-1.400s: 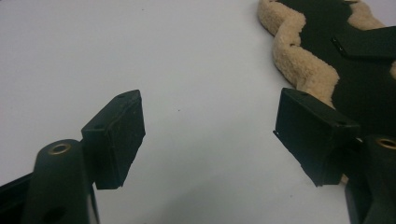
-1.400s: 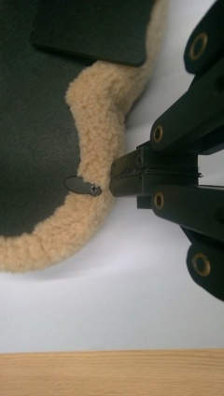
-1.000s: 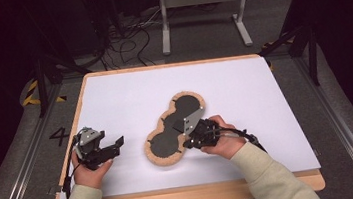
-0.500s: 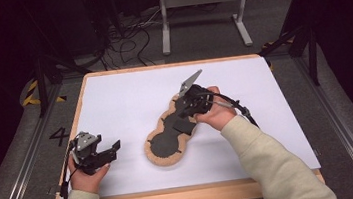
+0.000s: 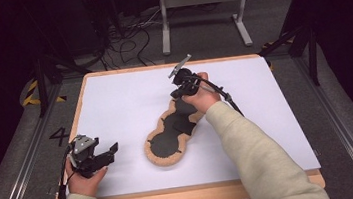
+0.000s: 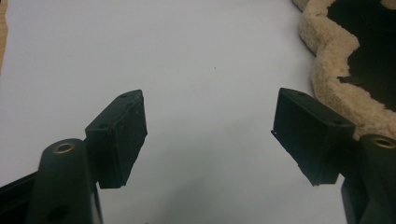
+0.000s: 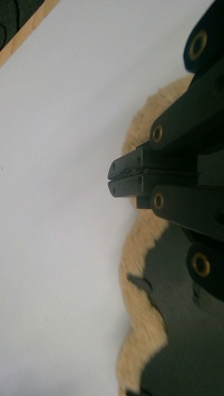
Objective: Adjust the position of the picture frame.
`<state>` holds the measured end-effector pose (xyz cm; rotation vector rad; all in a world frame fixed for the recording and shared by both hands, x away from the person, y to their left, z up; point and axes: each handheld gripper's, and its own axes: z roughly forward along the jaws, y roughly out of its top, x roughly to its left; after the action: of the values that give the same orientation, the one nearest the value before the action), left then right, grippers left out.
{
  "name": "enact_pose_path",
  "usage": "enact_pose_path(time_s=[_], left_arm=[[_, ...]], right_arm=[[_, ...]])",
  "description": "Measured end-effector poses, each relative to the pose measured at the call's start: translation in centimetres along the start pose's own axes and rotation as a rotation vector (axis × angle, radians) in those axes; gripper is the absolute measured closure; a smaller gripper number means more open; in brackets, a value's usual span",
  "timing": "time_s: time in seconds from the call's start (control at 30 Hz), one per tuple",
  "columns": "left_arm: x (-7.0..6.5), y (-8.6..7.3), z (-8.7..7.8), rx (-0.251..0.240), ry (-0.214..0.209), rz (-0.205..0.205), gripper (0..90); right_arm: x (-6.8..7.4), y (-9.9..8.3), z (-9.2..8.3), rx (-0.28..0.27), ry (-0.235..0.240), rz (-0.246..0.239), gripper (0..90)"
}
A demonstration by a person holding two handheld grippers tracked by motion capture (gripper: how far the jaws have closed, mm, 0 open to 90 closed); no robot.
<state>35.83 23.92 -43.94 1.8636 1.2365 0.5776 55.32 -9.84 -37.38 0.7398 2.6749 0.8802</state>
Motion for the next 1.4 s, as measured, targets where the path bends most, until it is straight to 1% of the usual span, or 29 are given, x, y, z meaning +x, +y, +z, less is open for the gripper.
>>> enact_pose_path(time_s=[0.13, 0.17, 0.27, 0.3, 0.4, 0.47, 0.57, 0.6, 0.63, 0.67, 0.7, 0.77, 0.8, 0.87, 0.9, 0.93, 1.0, 1.07, 1.17, 1.27, 1.3, 1.33, 1.4], left_arm=[[0.0, 0.0, 0.1, 0.006, -0.009, 0.005, 26.6], [0.0, 0.0, 0.1, 0.002, -0.011, -0.002, 26.6], [0.0, 0.1, 0.4, 0.0, -0.023, 0.002, 26.5], [0.0, 0.1, 0.4, 0.002, -0.024, -0.003, 26.5], [-0.1, 0.2, 0.5, 0.005, -0.029, 0.006, 26.5], [-0.2, 0.3, 0.5, 0.003, -0.033, 0.005, 26.5], [-0.3, 0.3, 0.6, 0.005, -0.036, 0.005, 26.5], [-0.2, 0.3, 0.7, 0.002, -0.035, 0.005, 26.5], [-0.2, 0.3, 0.7, 0.002, -0.035, 0.005, 26.5], [-0.2, 0.3, 0.7, 0.003, -0.035, 0.005, 26.5], [-0.2, 0.3, 0.7, 0.002, -0.036, 0.005, 26.5], [-0.1, 0.3, 0.6, 0.001, -0.037, 0.004, 26.7], [-0.1, 0.3, 0.6, 0.002, -0.037, 0.003, 26.7], [-0.2, 0.3, 0.7, 0.0, -0.036, 0.006, 26.8], [-0.3, 0.3, 0.7, -0.003, -0.038, 0.006, 26.8], [-0.3, 0.4, 0.7, 0.005, -0.041, 0.014, 26.8], [-0.4, 0.4, 0.8, 0.003, -0.043, 0.019, 26.8], [-0.5, 0.4, 0.9, 0.01, -0.05, 0.024, 26.8], [-0.8, 0.5, 1.1, 0.005, -0.055, 0.024, 27.7], [-1.2, 0.5, 1.1, 0.007, -0.064, 0.037, 30.8], [-1.3, 0.5, 1.1, 0.011, -0.078, 0.043, 32.6], [-1.3, 0.6, 1.1, 0.013, -0.084, 0.048, 35.0], [-1.5, 0.6, 1.2, 0.013, -0.101, 0.055, 39.2]], right_arm=[[-1.0, 0.4, 1.6, 0.031, -0.039, 0.016, 90.0], [-1.2, 0.5, 2.0, 0.033, -0.053, 0.021, 90.0], [-1.6, 0.7, 2.8, 0.034, -0.069, 0.042, 90.0], [-1.7, 0.7, 3.1, 0.04, -0.085, 0.048, 90.0], [-2.2, 0.7, 4.0, 0.067, -0.116, 0.073, 90.0], [-2.7, 0.7, 4.5, 0.081, -0.129, 0.086, 90.0], [-3.3, 0.6, 5.2, 0.114, -0.162, 0.115, 90.0], [-3.5, 0.6, 5.4, 0.129, -0.17, 0.114, 90.0], [-3.5, 0.6, 5.4, 0.129, -0.17, 0.114, 90.0], [-3.6, 0.5, 5.5, 0.154, -0.18, 0.113, 90.0], [-3.8, 0.2, 5.8, 0.176, -0.182, 0.099, 90.0], [-4.0, 0.0, 5.7, 0.184, -0.169, 0.1, 90.0], [-4.0, 0.0, 5.6, 0.196, -0.168, 0.091, 90.0], [-3.8, 0.0, 5.5, 0.221, -0.174, 0.074, 90.0], [-3.8, -0.2, 5.3, 0.229, -0.174, 0.075, 90.0], [-3.8, -0.3, 5.2, 0.236, -0.177, 0.078, 90.0], [-3.7, -0.9, 4.6, 0.244, -0.173, 0.084, 90.0], [-3.6, -2.0, 3.8, 0.244, -0.161, 0.095, 90.0], [-3.5, -3.3, 2.7, 0.245, -0.139, 0.11, 90.0], [-3.5, -4.3, 1.9, 0.246, -0.119, 0.125, 90.0], [-3.4, -4.6, 1.7, 0.248, -0.117, 0.127, 90.0], [-3.3, -4.9, 1.4, 0.247, -0.11, 0.135, 90.0], [-3.0, -5.4, 1.0, 0.258, -0.104, 0.135, 90.0]])
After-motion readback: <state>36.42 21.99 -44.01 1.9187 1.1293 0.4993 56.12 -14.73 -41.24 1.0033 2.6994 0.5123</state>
